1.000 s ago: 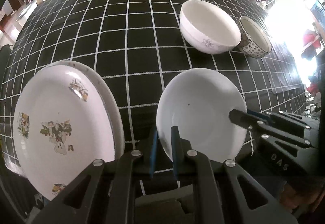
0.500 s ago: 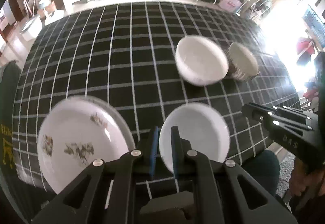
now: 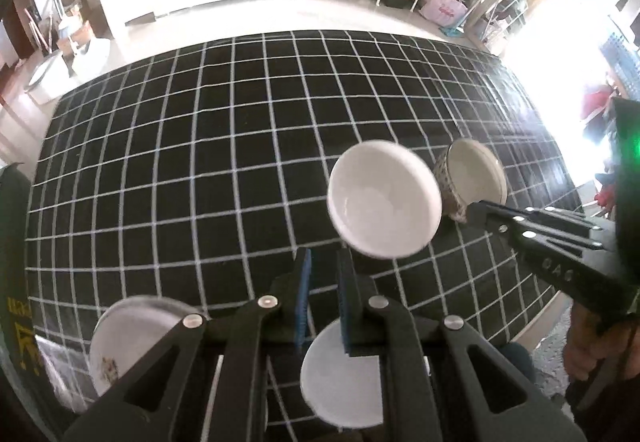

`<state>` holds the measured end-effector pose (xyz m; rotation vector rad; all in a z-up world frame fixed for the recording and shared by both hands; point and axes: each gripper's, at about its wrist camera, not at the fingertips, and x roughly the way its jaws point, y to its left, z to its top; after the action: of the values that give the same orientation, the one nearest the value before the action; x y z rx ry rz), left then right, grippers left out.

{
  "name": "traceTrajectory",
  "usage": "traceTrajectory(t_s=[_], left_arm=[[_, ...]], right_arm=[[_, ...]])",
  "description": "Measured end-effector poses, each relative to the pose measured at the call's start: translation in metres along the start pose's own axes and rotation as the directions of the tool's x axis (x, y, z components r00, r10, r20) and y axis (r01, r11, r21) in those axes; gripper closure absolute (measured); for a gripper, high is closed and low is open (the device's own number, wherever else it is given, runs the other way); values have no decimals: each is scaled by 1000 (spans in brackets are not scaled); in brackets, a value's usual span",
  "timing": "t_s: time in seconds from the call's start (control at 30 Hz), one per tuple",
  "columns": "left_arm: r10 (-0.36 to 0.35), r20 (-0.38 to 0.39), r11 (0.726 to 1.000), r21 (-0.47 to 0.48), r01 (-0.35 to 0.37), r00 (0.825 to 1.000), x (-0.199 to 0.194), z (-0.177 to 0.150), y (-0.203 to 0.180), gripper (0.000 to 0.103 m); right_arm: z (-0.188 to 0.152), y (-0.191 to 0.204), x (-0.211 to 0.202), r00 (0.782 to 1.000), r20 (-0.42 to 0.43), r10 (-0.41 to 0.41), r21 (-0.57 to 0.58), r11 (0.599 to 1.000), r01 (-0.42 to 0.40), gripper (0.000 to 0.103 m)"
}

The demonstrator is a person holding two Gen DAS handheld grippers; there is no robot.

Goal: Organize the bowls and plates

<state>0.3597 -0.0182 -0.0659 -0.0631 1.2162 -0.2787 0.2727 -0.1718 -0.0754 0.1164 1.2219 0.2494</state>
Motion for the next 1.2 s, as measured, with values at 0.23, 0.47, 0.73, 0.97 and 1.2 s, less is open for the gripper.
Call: traceTrajectory(t_s=[0.23, 0.47, 0.73, 0.97, 1.2], left_arm=[[-40, -36, 999, 2, 40, 999, 29, 28, -4, 93], [-38, -94, 999, 3, 39, 995, 64, 35, -3, 93], [-15, -130, 1000, 7, 16, 991, 89, 31, 0, 93], [28, -127, 999, 45, -23, 992, 95, 22, -11, 93], [39, -125, 998, 58, -32, 991, 90, 2, -5, 93]], right_arm=[[23, -10, 28, 998, -56, -3, 37, 999, 5, 90], [29, -21, 50, 994, -106, 4, 78, 997, 4, 90], [30, -20, 67, 991, -137, -7, 57, 998, 15, 90], [23, -12, 68, 992, -122, -43, 6, 999, 44, 90], [11, 4, 67, 992, -119, -47, -27, 999, 44, 90]])
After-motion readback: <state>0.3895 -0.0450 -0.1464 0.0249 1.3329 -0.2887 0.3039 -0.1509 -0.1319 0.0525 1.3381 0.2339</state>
